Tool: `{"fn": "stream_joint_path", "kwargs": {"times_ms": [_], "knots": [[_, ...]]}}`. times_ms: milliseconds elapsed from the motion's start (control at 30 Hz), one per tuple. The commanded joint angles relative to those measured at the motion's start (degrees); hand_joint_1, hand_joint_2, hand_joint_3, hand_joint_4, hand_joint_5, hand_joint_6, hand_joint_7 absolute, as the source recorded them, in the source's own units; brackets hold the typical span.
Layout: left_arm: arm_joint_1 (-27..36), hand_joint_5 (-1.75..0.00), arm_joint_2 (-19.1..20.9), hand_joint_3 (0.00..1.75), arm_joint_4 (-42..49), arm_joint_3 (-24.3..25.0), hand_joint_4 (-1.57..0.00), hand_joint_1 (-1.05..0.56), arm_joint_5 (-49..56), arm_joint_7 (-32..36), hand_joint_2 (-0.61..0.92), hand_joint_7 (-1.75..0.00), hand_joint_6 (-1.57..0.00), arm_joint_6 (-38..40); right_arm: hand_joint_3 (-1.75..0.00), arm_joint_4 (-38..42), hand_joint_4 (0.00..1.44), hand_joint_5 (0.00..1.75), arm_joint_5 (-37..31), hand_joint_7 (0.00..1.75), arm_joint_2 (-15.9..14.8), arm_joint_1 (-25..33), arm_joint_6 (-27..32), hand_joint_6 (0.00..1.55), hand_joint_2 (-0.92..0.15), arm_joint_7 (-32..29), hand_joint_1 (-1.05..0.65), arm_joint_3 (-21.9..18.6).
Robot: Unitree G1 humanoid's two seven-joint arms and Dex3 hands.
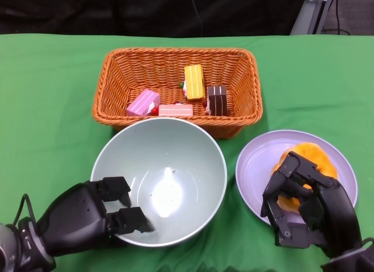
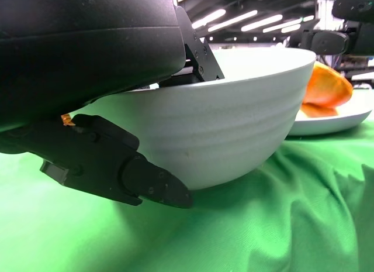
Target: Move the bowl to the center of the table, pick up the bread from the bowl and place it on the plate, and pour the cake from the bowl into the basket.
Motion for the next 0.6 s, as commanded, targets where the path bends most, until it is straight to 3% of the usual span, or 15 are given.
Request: {"fn": "stream_joint_path", "kwargs": {"times_ms": [33,233,367,600], "knots": [[0.56,-0.16,1.56,0.05,-0.59,0.83,-0.50,-0.63,-1.60,-1.87,0.92,-0.01,-0.56,-0.01,-1.22,0.38,0.73,1.75,0.32,1.58,-0.70,-0.34,-0.97,0.57,-0.44,0.11,-0.10,-0.56],[1.43,-0.01,1.94,0.23,-1.40,2.68,-0.27,-1.01,-4.93,-4.37,0.92,0.00,-0.26,-1.83,-1.20,1.17,0.74,1.75,0.28,1.58,-0.68,-0.77,-1.58,0.58,-0.43,0.16,-0.11,-0.52],[1.89,0.00,2.40,0.34,-1.95,4.52,-0.16,-1.05,-8.06,-8.65,0.92,0.00,-0.16,-6.54,-1.21,1.15,0.75,1.75,0.64,1.58,-0.70,-0.82,-1.40,0.58,-0.43,0.50,-0.10,-0.44],[1.67,0.00,3.54,0.42,-1.52,11.05,-0.11,-1.05,-18.73,-26.72,0.92,-0.01,-0.14,-23.05,-1.23,1.56,0.74,1.75,0.04,1.58,-0.72,-0.85,-1.95,0.58,-0.43,0.40,-0.10,-0.55]]}}
